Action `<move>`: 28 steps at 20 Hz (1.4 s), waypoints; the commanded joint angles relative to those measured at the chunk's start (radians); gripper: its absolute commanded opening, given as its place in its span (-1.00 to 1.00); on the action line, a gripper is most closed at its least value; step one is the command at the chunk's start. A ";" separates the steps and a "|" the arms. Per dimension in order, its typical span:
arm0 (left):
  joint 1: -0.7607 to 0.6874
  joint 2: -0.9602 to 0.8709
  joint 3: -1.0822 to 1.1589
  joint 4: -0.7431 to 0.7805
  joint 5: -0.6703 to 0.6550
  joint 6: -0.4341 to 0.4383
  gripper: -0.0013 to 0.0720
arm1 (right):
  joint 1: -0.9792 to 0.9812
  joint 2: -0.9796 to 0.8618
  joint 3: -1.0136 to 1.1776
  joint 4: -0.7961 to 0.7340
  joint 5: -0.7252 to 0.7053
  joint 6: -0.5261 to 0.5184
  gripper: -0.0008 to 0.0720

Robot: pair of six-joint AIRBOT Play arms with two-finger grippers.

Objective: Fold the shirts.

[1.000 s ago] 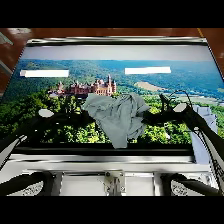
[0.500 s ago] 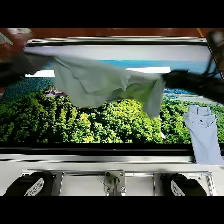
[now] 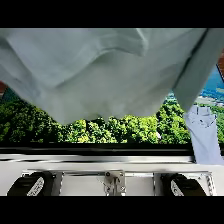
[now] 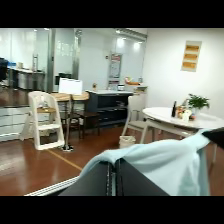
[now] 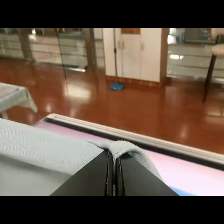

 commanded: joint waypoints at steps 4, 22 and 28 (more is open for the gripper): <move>0.002 0.039 0.025 0.385 -0.324 -0.252 -0.85 | 0.000 -0.002 0.096 -0.069 0.227 0.071 -0.79; 0.002 -0.375 -0.412 0.808 -0.185 -0.424 -0.85 | 0.225 -0.841 -0.045 -0.067 -0.149 0.223 -0.79; -0.006 -0.709 -0.411 0.598 -0.187 -0.424 -0.85 | 0.233 -1.033 -0.045 -0.068 -0.032 0.272 -0.76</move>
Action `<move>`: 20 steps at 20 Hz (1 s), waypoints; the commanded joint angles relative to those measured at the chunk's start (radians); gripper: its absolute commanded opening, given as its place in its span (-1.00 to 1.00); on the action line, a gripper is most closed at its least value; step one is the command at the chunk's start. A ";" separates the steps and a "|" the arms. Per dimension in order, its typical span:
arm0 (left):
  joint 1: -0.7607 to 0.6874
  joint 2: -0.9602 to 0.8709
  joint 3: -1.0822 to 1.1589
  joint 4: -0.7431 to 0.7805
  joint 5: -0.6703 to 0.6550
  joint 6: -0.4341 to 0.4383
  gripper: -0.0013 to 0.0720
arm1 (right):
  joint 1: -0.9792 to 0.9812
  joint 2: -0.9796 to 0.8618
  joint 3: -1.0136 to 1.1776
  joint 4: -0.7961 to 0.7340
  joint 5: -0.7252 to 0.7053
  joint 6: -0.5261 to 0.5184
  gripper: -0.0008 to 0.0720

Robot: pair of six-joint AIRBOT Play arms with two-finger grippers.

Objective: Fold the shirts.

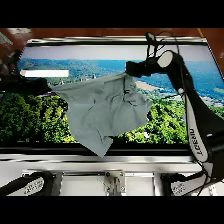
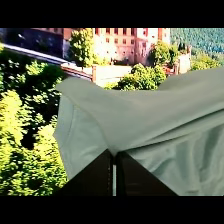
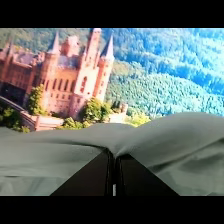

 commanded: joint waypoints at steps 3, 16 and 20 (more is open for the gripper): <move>-0.012 -0.253 -0.003 -0.234 0.002 -0.017 0.23 | 0.005 -0.122 -0.001 0.006 0.066 0.044 0.41; 0.191 0.003 -0.578 -0.306 -0.089 0.169 0.53 | -0.433 0.086 -0.344 -0.063 0.597 -0.030 0.53; 0.150 -0.004 -0.743 -0.447 0.023 0.266 0.52 | -0.443 0.118 -0.472 -0.014 0.482 -0.040 0.53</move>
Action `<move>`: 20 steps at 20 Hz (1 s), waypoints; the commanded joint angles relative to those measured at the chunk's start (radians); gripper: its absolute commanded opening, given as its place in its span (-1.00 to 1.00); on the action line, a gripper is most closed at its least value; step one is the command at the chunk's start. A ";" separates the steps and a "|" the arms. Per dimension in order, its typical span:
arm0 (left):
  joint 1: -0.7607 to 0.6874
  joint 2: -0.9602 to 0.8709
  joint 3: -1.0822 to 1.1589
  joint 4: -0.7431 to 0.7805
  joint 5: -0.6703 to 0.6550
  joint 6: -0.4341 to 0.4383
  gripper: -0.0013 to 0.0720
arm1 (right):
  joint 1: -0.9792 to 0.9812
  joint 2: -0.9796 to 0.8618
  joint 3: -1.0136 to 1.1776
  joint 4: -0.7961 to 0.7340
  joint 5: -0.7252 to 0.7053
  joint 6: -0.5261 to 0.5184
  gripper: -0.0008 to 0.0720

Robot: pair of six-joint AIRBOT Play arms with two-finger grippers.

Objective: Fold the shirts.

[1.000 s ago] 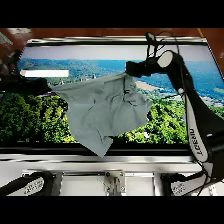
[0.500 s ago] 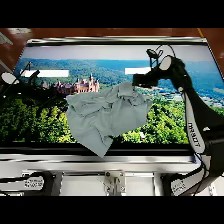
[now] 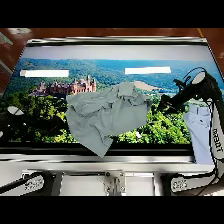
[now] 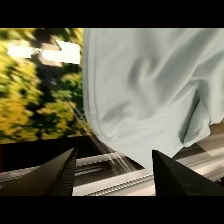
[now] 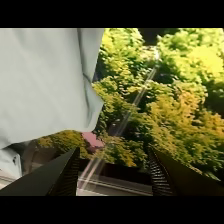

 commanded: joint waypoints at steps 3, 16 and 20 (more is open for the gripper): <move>-0.063 0.011 -0.153 -0.114 0.185 0.052 0.52 | -0.027 0.024 -0.094 0.054 -0.064 -0.030 0.53; -0.189 -0.057 -0.145 -0.257 0.342 0.064 -0.85 | -0.027 0.024 -0.153 0.058 -0.112 -0.006 0.78; -0.187 0.005 -0.145 -0.256 0.342 0.105 -0.85 | -0.024 0.024 -0.286 0.197 -0.257 -0.027 0.78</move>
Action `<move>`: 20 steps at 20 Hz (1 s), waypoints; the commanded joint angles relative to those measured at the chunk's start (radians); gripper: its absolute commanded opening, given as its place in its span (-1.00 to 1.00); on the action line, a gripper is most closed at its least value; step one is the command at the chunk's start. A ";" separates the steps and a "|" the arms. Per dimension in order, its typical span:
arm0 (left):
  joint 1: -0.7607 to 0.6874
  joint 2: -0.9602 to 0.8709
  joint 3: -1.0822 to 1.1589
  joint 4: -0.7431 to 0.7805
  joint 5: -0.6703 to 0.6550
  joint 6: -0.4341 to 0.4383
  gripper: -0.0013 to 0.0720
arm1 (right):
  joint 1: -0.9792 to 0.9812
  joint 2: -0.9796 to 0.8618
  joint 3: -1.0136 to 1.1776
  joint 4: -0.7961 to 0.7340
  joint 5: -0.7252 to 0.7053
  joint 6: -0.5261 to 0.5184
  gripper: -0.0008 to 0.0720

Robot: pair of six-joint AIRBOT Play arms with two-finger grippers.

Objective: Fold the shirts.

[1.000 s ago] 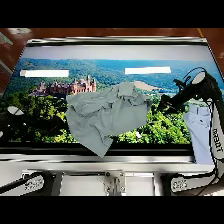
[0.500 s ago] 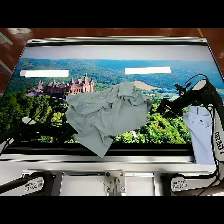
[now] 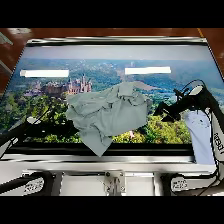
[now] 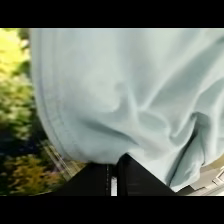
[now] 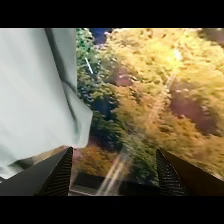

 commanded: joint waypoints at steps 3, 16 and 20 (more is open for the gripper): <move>0.002 0.077 0.002 -0.014 0.008 0.030 -0.85 | 0.071 -0.019 -0.123 0.129 -0.177 -0.042 0.78; 0.064 0.280 0.258 0.079 -0.101 0.079 -0.86 | 0.181 0.270 -0.013 0.128 -0.249 -0.364 -0.79; 0.065 0.539 0.628 0.101 -0.061 0.080 -0.85 | 0.181 0.569 0.241 0.037 -0.212 -0.341 -0.79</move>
